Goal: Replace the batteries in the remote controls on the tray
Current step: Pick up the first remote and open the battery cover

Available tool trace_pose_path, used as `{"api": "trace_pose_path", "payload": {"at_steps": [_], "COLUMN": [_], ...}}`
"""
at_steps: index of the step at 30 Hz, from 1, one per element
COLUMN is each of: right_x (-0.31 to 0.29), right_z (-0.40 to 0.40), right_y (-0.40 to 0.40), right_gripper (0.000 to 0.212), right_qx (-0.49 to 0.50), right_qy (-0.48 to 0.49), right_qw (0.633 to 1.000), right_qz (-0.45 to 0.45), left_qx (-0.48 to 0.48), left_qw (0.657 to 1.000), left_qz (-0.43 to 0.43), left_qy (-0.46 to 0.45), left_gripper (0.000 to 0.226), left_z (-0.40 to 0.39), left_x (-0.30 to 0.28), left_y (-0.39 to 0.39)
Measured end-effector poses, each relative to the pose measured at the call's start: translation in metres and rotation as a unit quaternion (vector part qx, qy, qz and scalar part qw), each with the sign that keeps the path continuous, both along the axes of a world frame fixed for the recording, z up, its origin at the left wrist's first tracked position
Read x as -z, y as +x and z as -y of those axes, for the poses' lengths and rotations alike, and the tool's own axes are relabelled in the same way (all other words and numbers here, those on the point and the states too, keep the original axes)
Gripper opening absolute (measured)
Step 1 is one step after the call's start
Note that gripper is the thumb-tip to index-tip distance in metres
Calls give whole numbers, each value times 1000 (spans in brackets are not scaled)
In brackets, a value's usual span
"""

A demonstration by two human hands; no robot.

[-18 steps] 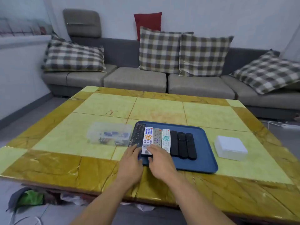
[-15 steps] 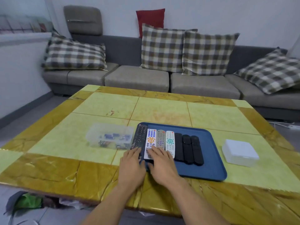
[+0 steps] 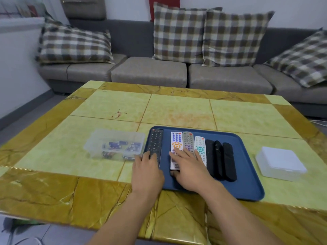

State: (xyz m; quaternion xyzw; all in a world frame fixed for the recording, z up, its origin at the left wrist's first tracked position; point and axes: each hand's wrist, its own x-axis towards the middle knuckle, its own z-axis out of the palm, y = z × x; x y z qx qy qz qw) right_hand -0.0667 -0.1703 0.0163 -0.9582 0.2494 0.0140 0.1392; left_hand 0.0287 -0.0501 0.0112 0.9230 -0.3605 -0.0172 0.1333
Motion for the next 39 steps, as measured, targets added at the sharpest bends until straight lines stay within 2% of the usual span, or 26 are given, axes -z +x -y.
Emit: {"api": "trace_pose_path", "payload": {"at_steps": [4, 6, 7, 8, 9, 12, 13, 15, 18, 23, 25, 27, 29, 32, 35, 39], "right_x": [-3, -4, -5, -8, -11, -22, -25, -30, -36, -36, -33, -34, -38, -48, -52, -50], "right_z": [5, 5, 3, 1, -1, -8, -10, -12, -11, -6, -5, -5, -5, -5, -6, -6], "right_y": [-7, -10, -11, -12, -13, -15, -16, -18, -22, -32, -33, -33, -34, -34, -35, -35], "right_gripper": [55, 48, 47, 47, 47, 45, 44, 43, 39, 29, 28, 27, 27, 24, 15, 16], "right_qx": [-6, -18, -21, -18, -6, 40, 52, 73, 82, 45, 36, 36, 35, 34, 49, 71], "right_qy": [11, 22, 33, 50, 70, 121, 135, 149, 130, 32, -2, -27, -51, -71, 12, 177], "right_qw": [997, 994, 991, 987, 979, 947, 938, 924, 921, 934, 940, 944, 949, 960, 963, 947], "right_qz": [75, 104, 125, 154, 189, 295, 316, 345, 359, 352, 339, 327, 310, 270, 265, 258], "left_qx": [-25, -58, -80, -105, -130, -135, -114, -71, -37, 7, 46, 100, 121, 99, 72, 34], "left_qw": [984, 961, 939, 904, 851, 637, 593, 560, 576, 659, 685, 715, 723, 700, 709, 742], "left_qz": [-90, -142, -186, -244, -320, -550, -592, -636, -649, -617, -599, -573, -565, -587, -575, -542], "left_qy": [-154, -231, -278, -335, -396, -522, -533, -526, -496, -431, -412, -387, -379, -394, -402, -394], "left_gripper": [8, 10, 10, 12, 14, 20, 23, 26, 34, 62, 76, 80, 80, 74, 31, 35], "left_z": [1, -1, -2, -2, -3, -7, -7, -8, -6, -2, 0, 2, 5, 7, 11, 14], "left_x": [-15, -23, -28, -32, -35, -42, -42, -44, -40, -32, -31, -35, -36, -35, -33, -29], "left_y": [-5, -8, -10, -11, -12, -16, -17, -20, -22, -25, -25, -26, -26, -27, -29, -31]}}
